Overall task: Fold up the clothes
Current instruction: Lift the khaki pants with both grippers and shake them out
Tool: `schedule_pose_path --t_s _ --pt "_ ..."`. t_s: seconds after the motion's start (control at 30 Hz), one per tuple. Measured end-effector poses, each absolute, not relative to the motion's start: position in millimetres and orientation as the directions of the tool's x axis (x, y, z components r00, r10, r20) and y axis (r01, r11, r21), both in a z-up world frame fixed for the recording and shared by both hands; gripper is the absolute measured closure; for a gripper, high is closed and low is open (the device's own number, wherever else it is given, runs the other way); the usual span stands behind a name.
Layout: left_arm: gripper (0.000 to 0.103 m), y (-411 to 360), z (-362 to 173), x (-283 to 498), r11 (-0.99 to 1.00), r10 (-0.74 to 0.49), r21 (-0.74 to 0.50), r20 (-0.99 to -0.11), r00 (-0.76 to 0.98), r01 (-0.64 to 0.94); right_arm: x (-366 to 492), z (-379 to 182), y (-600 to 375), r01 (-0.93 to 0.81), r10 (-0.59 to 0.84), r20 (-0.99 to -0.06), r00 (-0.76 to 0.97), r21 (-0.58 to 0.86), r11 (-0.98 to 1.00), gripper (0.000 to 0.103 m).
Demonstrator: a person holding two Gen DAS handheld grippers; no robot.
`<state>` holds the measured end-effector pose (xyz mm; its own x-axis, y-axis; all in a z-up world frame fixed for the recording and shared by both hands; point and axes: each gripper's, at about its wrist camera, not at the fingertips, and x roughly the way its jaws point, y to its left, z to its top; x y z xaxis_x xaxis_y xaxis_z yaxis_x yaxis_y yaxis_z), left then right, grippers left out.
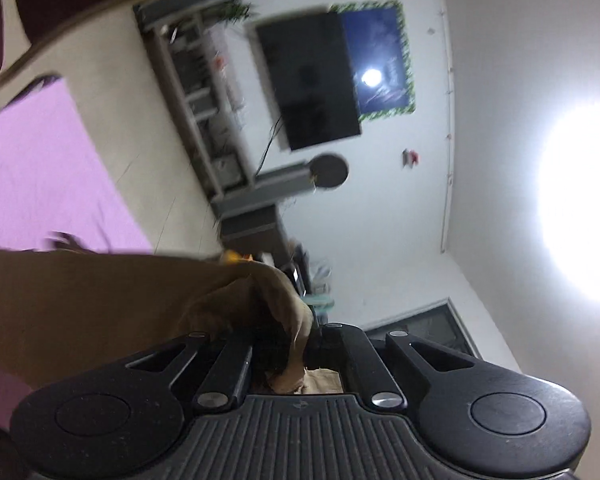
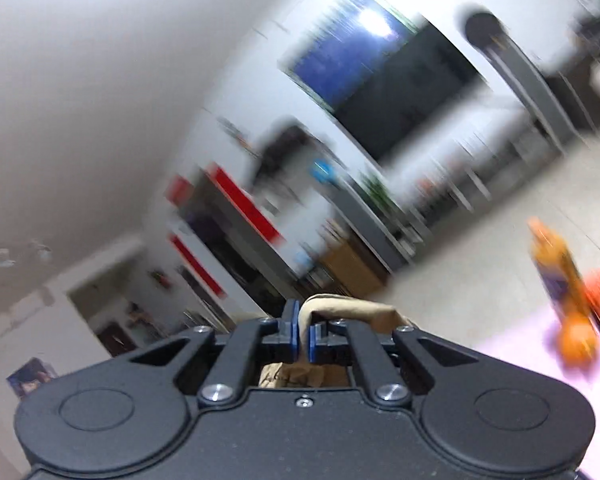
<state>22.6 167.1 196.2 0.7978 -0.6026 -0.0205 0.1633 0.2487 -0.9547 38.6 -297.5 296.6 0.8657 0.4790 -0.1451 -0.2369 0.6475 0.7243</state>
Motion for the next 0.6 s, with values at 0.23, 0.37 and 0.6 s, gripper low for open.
schedule_pose_path --t_s 0.23,0.37,0.6 --pt "0.101 165 249 -18 0.315 -0.550 -0.834 0.230 0.803 0.454 -30 292 -334 -0.280 0.501 -0.085 0.861 0.743 0.608 0.098" --pt "0.101 158 273 -22 0.420 -0.521 -0.776 0.217 0.825 0.470 -23 287 -316 -0.360 0.483 0.011 0.876 0.682 0.637 0.098" --pt "0.100 183 235 93 0.545 -0.440 -0.821 -0.107 0.891 0.170 86 264 -303 -0.217 0.461 -0.148 0.875 0.731 0.647 0.098"
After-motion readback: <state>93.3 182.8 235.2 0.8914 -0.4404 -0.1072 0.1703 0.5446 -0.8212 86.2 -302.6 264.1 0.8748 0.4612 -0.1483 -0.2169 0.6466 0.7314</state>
